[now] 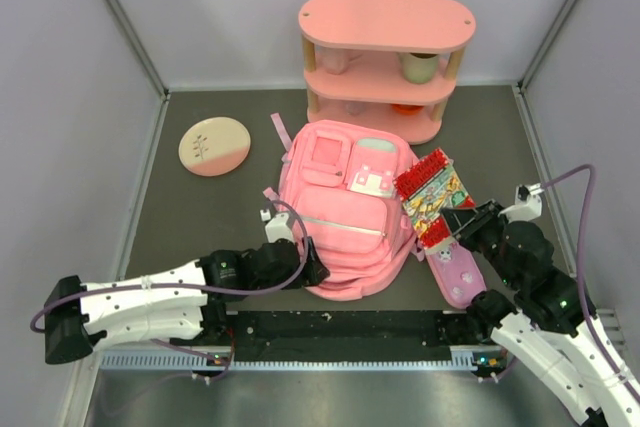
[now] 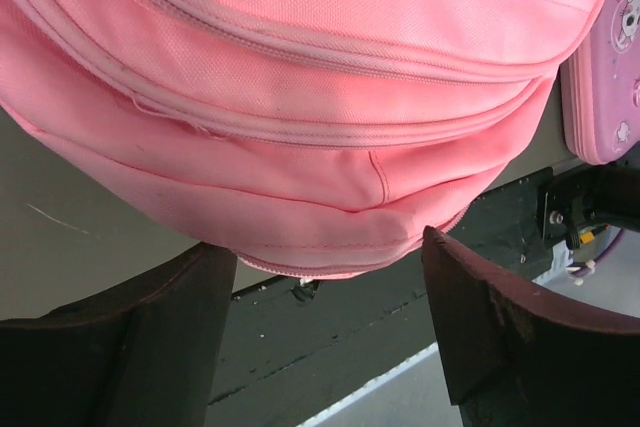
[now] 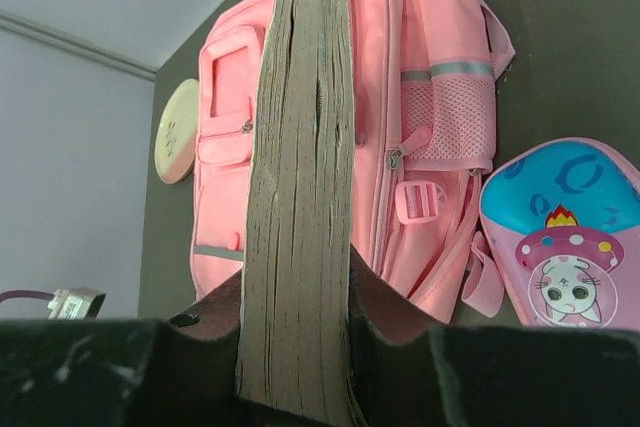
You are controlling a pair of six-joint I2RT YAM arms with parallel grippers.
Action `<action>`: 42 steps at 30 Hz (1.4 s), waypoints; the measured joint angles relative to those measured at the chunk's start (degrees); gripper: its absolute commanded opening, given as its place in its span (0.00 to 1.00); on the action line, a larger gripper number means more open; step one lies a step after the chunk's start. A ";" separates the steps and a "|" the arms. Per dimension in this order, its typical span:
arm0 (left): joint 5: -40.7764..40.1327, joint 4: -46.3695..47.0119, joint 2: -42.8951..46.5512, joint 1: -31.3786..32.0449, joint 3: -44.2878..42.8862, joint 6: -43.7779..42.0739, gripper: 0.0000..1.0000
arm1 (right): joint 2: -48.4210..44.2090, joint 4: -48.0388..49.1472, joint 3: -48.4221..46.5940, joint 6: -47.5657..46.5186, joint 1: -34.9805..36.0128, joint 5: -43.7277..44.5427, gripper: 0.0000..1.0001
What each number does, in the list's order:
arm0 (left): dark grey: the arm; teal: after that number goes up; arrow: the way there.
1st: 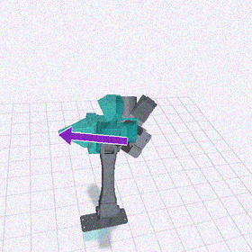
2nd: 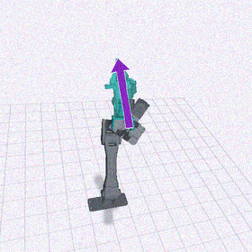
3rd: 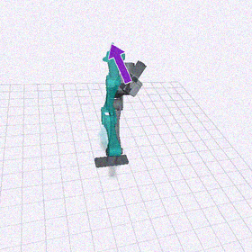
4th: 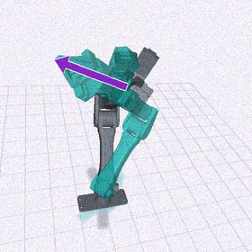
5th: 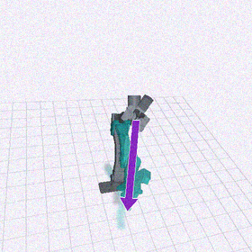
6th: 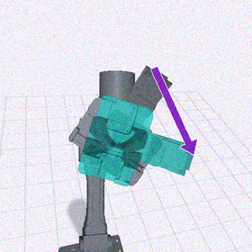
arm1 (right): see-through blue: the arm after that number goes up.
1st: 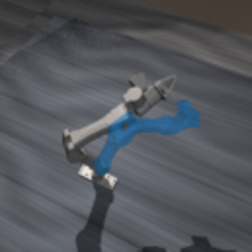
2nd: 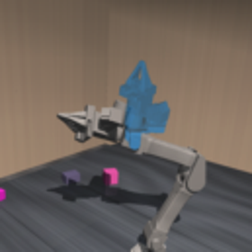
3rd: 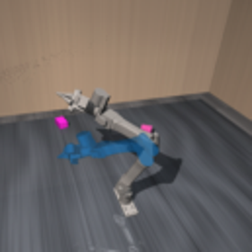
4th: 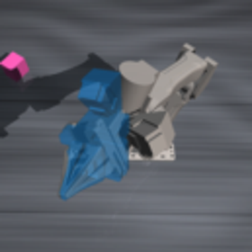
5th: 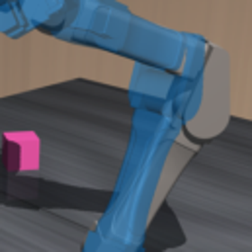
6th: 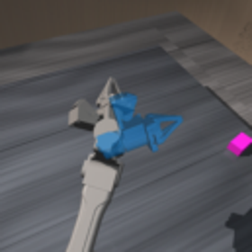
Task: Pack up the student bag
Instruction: Place the book in the student bag.
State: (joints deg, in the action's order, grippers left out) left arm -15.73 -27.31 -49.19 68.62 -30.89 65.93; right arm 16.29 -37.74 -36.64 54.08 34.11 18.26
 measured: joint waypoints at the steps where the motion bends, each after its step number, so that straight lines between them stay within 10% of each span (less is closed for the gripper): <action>1: -0.50 0.31 -0.20 0.00 0.00 -0.22 0.67 | -0.04 -0.04 0.02 0.02 0.00 -0.22 0.00; 7: -3.96 1.20 1.36 -0.02 -0.02 -1.03 0.55 | -1.42 -0.52 1.42 0.57 0.00 -1.79 0.00; 21: -2.91 5.05 1.44 -3.04 0.42 -1.79 0.70 | -4.37 -3.02 3.28 1.68 0.00 -3.89 0.00; 28: -0.46 7.39 -2.75 -4.04 1.46 -2.64 0.48 | -6.34 -3.67 3.28 2.05 0.00 -4.22 0.01; 32: 1.36 7.61 -5.16 -4.35 1.46 -3.13 0.01 | -7.34 -4.44 3.28 2.27 0.00 -4.17 0.01; 42: 2.86 8.81 -6.25 -4.46 0.76 -6.16 0.00 | -7.45 -6.32 2.67 1.42 0.00 -6.43 0.00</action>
State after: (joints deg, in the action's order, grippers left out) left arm -12.86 -18.50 -55.44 64.16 -30.13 59.77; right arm 8.84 -44.05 -33.98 55.51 34.11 11.84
